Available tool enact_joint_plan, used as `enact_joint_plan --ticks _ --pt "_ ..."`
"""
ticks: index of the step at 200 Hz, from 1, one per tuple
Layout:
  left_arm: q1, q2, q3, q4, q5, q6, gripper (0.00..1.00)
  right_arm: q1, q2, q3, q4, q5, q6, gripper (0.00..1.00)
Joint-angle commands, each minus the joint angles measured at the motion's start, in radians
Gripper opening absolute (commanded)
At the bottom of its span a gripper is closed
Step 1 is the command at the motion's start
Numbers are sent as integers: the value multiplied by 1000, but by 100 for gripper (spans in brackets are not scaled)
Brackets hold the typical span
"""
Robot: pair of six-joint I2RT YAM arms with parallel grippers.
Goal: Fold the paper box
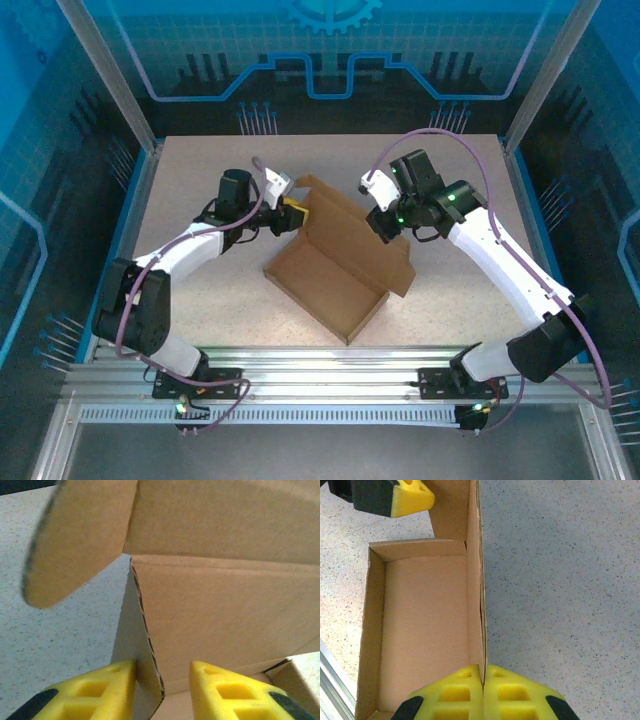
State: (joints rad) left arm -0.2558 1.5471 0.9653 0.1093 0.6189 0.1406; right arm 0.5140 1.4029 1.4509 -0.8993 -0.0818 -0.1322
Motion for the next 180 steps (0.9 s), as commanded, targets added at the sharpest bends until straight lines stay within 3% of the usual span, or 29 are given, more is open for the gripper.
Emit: enact_joint_plan --ticks 1,56,99,142,180 --pt "-21 2 39 -101 -57 42 31 -5 23 2 13 -8 -7 2" --pt "-57 18 59 -141 -172 29 30 12 19 7 6 18 -27 2" --pt "-73 9 47 -127 -171 -16 17 15 35 22 40 34 -19 8" --pt "-89 -47 -20 -91 -281 -125 16 14 24 56 74 67 66 34" --pt "-110 -144 -143 -36 -400 -203 16 -27 -120 -56 127 47 174 59"
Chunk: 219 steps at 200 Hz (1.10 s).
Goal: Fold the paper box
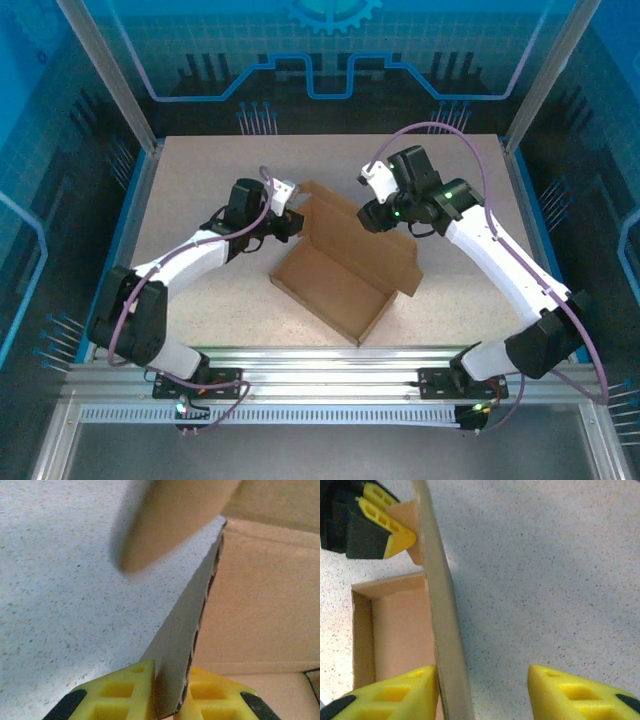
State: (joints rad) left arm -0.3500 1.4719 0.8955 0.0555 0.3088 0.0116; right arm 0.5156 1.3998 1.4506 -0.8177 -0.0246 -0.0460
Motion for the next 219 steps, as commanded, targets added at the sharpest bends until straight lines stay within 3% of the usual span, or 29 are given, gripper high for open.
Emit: enact_joint_plan --ticks 1,25,57,111,120,151,192,219 --pt "-17 -71 -76 18 -94 -76 17 -30 -121 -60 46 -13 90 59" --pt "-29 -119 -114 -20 -159 -103 16 -76 -234 -159 59 -63 137 66" --pt "-41 -159 -170 -16 -193 -130 17 -144 -370 -323 109 -68 144 65" --pt "-44 -147 -153 -40 -208 -122 17 -255 -468 -438 153 -74 12 69" --pt "-44 -147 -154 -37 -206 -122 17 -282 -470 -449 175 -89 -4 74" --pt "-44 -128 -128 -59 -208 -112 18 -458 -401 -440 233 -355 -41 77" --pt "-44 -110 -116 -60 -207 -111 17 -613 -232 -376 326 -623 -116 78" --pt "-44 -106 -110 -59 -207 -106 18 -629 -119 -322 346 -656 -150 78"
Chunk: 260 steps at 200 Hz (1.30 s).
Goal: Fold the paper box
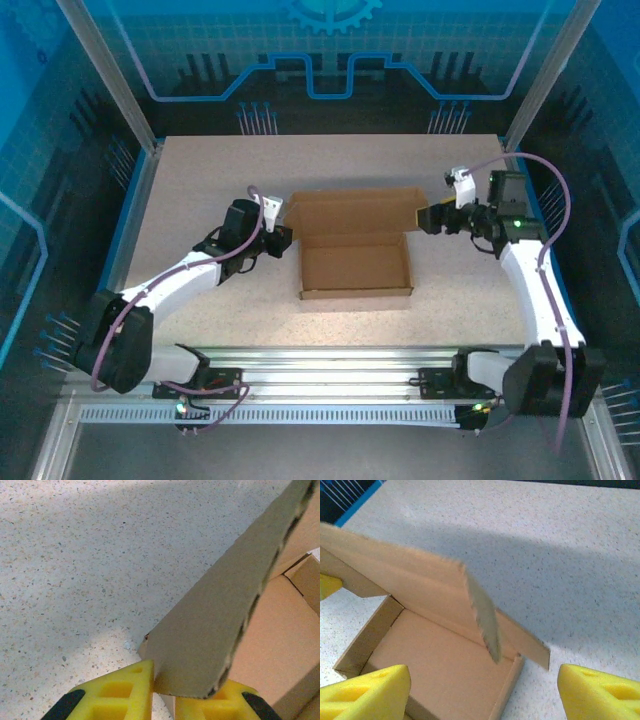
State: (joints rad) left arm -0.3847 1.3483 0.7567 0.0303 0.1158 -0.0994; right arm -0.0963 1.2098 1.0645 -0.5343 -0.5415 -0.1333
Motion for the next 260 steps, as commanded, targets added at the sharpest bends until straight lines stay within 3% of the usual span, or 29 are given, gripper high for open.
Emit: enact_joint_plan --ticks 1,31,63,128,211,260 --pt "-10 17 30 -34 -12 5 18 -18 72 66 64 -139 -63 78" --pt "-9 29 58 -46 4 15 19 -15 153 107 70 -157 -89 79" --pt "-9 46 94 -63 15 30 20 2 192 116 68 -80 -111 78" --pt "-8 86 176 -86 71 81 28 36 203 101 29 37 -117 58" --pt "-7 105 245 -135 94 93 26 79 214 104 -27 130 -135 41" --pt "-8 119 267 -163 100 72 22 100 202 93 -33 153 -114 23"
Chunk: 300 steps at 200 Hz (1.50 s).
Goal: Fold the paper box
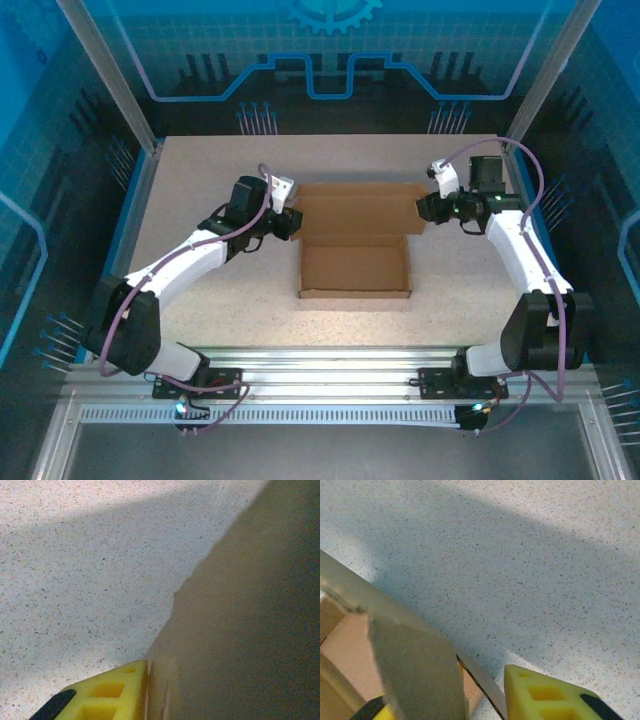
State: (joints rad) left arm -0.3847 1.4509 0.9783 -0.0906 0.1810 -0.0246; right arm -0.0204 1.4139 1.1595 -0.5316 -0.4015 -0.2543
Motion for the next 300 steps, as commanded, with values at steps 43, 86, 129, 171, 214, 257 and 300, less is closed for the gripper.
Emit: enact_joint_plan --ticks 43,86,129,171,214,257,300 --pt "-8 21 63 -62 38 -24 20 56 -29 -28 -22 30 29 17" --pt "-15 25 73 -77 46 -36 19 78 -35 -47 -12 47 65 12" --pt "-37 26 76 -84 19 -93 17 120 -67 -78 30 140 180 5" --pt "-81 16 39 -63 -83 -175 12 178 -135 -140 94 254 335 5" --pt "-157 -21 -39 34 -197 -282 12 249 -217 -264 215 384 474 4" --pt "-267 -76 -158 180 -356 -261 13 312 -330 -461 417 508 534 2" --pt "-319 -131 -330 385 -442 -299 15 337 -447 -656 617 541 554 2"
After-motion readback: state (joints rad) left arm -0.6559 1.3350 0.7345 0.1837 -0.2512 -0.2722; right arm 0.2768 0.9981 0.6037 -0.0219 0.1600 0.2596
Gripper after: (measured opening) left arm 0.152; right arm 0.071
